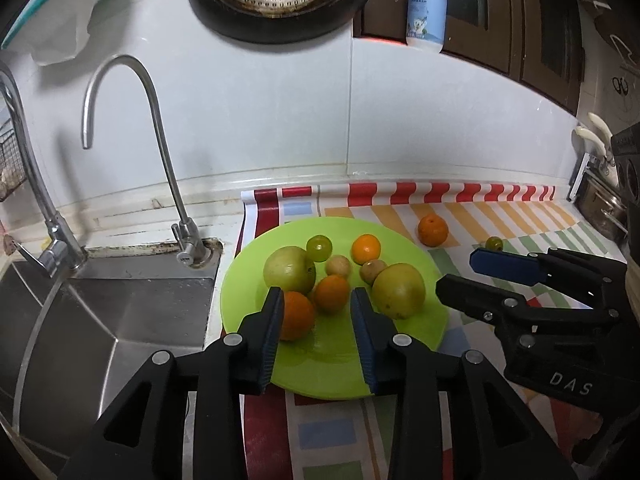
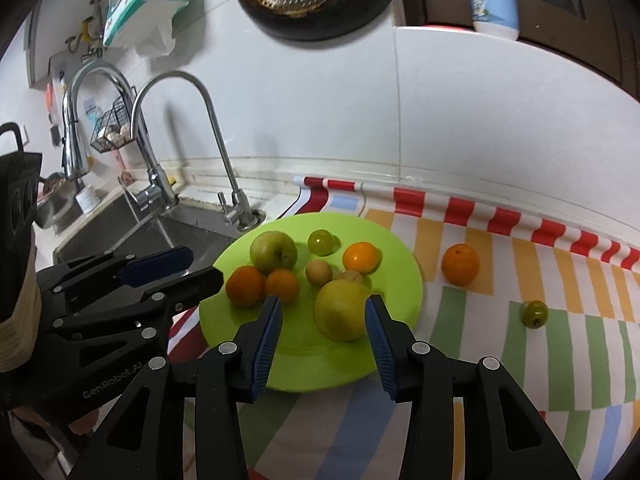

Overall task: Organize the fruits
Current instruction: 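Open the left tool over the plate while the right tool releases the orange there, then move both tools toward the last orange and small green fruit on the cloth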

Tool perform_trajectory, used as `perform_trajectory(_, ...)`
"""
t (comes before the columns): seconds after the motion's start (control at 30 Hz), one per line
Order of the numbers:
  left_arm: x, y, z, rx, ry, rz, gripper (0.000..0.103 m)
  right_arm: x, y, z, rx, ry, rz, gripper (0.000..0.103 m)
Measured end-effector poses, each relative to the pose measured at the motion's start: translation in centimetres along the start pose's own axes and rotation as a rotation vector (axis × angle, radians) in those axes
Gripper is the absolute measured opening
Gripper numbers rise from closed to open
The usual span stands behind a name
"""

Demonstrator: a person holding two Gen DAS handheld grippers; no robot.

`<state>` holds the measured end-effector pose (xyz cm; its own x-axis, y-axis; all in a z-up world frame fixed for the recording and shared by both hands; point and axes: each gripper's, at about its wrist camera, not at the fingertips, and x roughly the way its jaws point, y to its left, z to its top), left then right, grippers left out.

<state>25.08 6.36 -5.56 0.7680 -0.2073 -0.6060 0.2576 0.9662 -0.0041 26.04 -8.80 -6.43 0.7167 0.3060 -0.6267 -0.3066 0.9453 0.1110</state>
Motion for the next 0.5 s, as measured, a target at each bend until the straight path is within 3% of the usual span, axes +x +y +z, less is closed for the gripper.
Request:
perform_trajectory(0.33,-3.4,-1.6,0.4,0.001,-0.047,-0.008,0.045,-4.0,-0.5,-0.5,0.018,-0.06,-0.051,0.044)
perform_trajectory(0.5,-5.1,-2.9,0.5,0.014,-0.077,-0.006,0.051,-6.0,-0.9,-0.9,0.032,-0.089,-0.08,0.049)
